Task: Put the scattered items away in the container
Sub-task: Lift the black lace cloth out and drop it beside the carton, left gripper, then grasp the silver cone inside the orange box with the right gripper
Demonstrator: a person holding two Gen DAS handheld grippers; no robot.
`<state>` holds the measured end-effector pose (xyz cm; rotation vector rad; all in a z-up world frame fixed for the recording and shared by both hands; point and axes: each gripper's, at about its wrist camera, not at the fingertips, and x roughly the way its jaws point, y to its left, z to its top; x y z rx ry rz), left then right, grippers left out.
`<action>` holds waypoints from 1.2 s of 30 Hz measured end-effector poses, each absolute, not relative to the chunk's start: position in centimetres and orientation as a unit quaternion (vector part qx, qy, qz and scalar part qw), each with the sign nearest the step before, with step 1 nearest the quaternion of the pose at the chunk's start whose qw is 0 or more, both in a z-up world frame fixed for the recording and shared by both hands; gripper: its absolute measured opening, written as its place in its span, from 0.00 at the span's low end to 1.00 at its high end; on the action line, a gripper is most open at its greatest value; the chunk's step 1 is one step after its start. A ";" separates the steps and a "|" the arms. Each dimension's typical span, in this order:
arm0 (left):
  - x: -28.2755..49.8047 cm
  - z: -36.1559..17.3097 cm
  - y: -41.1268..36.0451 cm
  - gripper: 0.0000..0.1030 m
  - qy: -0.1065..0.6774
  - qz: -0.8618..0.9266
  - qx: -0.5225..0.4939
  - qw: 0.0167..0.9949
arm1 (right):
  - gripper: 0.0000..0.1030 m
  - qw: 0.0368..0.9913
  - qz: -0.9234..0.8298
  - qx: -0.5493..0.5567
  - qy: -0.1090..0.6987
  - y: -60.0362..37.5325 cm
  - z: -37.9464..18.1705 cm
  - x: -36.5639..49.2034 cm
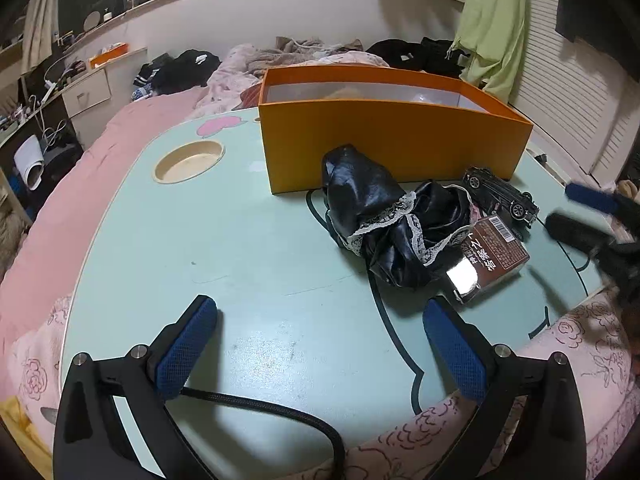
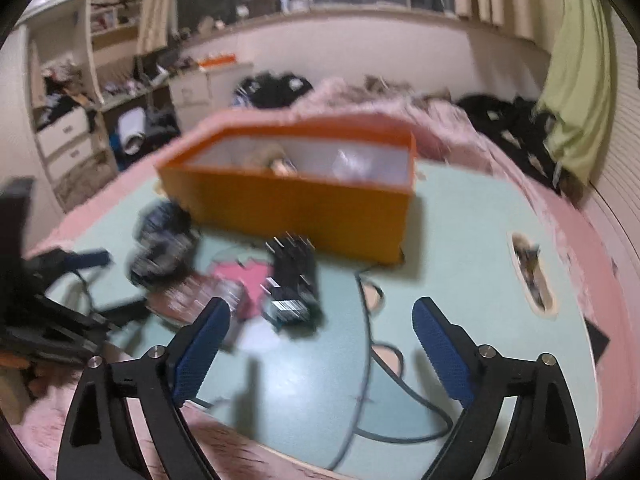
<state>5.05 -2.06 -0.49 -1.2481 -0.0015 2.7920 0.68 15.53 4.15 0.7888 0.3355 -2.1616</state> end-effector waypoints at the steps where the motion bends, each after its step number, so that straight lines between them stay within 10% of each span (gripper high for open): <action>1: 5.1 -0.5 -2.1 1.00 0.000 0.912 -0.408 0.042 | 0.85 0.417 -0.845 0.314 0.117 15.0 5.1 0.4; 8: 5.1 -0.5 -2.1 1.00 -0.001 0.912 -0.408 0.042 | 0.39 0.484 -0.776 0.396 0.080 6.4 10.5 -5.4; 23: 5.2 -0.5 -2.0 1.00 -0.002 0.914 -0.403 0.043 | 0.38 0.350 -0.726 0.557 0.199 -5.3 1.2 -12.7; 36: 5.3 -0.4 -2.0 1.00 -0.004 0.915 -0.401 0.044 | 0.29 0.467 -0.773 0.421 0.080 3.8 12.4 -7.9</action>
